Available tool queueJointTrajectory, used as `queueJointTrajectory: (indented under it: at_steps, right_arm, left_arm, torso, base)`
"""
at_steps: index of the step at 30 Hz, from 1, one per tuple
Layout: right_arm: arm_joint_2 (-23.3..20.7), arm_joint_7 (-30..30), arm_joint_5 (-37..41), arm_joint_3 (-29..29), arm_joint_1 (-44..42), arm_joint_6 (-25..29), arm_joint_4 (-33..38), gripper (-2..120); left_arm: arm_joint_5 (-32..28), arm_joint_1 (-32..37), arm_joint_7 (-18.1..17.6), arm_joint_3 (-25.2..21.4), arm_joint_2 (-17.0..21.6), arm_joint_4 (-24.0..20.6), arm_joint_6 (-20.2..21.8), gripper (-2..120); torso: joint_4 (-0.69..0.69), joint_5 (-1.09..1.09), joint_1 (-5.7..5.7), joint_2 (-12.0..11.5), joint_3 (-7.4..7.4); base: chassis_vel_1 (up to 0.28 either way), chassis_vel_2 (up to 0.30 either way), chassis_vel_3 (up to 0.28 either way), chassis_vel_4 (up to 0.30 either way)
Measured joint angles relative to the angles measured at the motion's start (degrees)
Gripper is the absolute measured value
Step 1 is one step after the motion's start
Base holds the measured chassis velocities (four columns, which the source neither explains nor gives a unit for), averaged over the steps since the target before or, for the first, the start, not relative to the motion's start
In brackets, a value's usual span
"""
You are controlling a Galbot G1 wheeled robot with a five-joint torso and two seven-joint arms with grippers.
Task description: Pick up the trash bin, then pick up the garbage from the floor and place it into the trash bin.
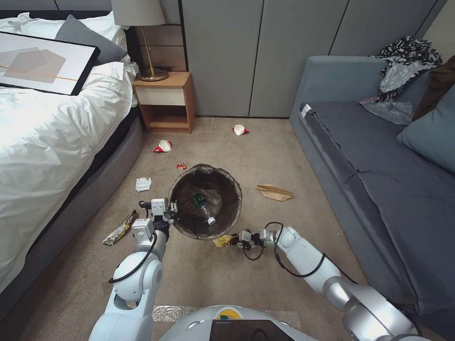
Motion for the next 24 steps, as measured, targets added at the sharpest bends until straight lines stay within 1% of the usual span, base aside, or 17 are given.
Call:
queueJointTrajectory:
  at_steps: [2, 3, 4, 16, 24]
  right_arm:
    - [-0.2, -0.13, 0.36, 0.26, -0.3, 0.04, 0.65, 6]
    - [-0.2, -0.13, 0.36, 0.26, -0.3, 0.04, 0.65, 6]
    - [-0.29, -0.18, 0.6, 0.45, -0.46, 0.06, 1.02, 0]
    - [-0.46, -0.51, 0.81, 0.74, -0.72, 0.21, 1.42, 0]
    - [-1.01, -0.66, 0.73, 2.28, -1.94, 0.44, 2.0, 0]
  left_arm:
    - [-0.02, -0.01, 0.03, -0.02, 0.0, 0.01, -0.02, 0]
    - [-0.02, -0.01, 0.03, -0.02, 0.0, 0.01, -0.02, 0]
    - [-0.03, -0.04, 0.04, -0.03, 0.01, 0.01, -0.02, 0]
    - [0.0, -0.09, 0.16, 0.04, -0.04, 0.12, -0.06, 0]
    - [-0.17, -0.4, 0.16, -0.07, 0.08, 0.17, -0.04, 0]
  torso:
    - [0.01, 0.0, 0.0, 0.0, 0.0]
    - [0.01, 0.0, 0.0, 0.0, 0.0]
    - [0.0, -0.01, 0.0, 0.0, 0.0]
    - [0.01, -0.01, 0.0, 0.0, -0.01]
    - [0.01, -0.01, 0.0, 0.01, -0.01]
  base:
    - [0.0, 0.0, 0.0, 0.0]
    - [0.0, 0.0, 0.0, 0.0]
    - [0.0, 0.0, 0.0, 0.0]
    - [0.0, 0.0, 0.0, 0.0]
    - [0.0, 0.0, 0.0, 0.0]
